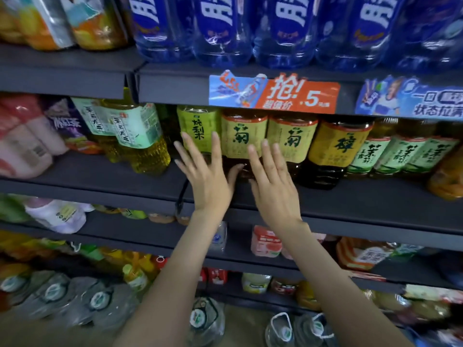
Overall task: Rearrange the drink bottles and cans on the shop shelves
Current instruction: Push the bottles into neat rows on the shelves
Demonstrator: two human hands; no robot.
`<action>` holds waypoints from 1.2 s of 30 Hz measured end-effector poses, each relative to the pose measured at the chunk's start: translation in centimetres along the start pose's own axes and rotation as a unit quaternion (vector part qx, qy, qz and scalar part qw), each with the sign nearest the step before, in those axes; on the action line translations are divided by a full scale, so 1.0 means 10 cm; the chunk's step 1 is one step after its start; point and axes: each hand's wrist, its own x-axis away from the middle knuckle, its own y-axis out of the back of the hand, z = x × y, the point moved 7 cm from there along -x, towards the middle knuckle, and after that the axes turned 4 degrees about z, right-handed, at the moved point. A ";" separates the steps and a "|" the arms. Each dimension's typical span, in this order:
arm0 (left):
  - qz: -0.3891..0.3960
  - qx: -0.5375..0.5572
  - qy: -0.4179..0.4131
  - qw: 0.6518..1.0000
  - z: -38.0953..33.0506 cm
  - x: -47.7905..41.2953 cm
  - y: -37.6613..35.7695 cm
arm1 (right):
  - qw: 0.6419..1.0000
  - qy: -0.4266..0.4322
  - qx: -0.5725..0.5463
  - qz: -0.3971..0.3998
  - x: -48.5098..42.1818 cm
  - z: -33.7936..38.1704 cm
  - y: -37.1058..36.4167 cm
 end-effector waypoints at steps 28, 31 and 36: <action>0.321 0.021 0.073 0.944 -0.50 0.68 0.52 | 0.969 -0.085 -0.050 0.227 0.39 0.37 0.45; 0.282 0.029 0.086 0.955 -0.37 0.72 0.73 | 0.961 -0.061 -0.131 0.234 0.33 0.63 0.52; 0.168 0.041 0.088 0.981 0.48 0.50 1.05 | 0.928 -0.074 -0.307 0.199 -0.05 1.33 0.41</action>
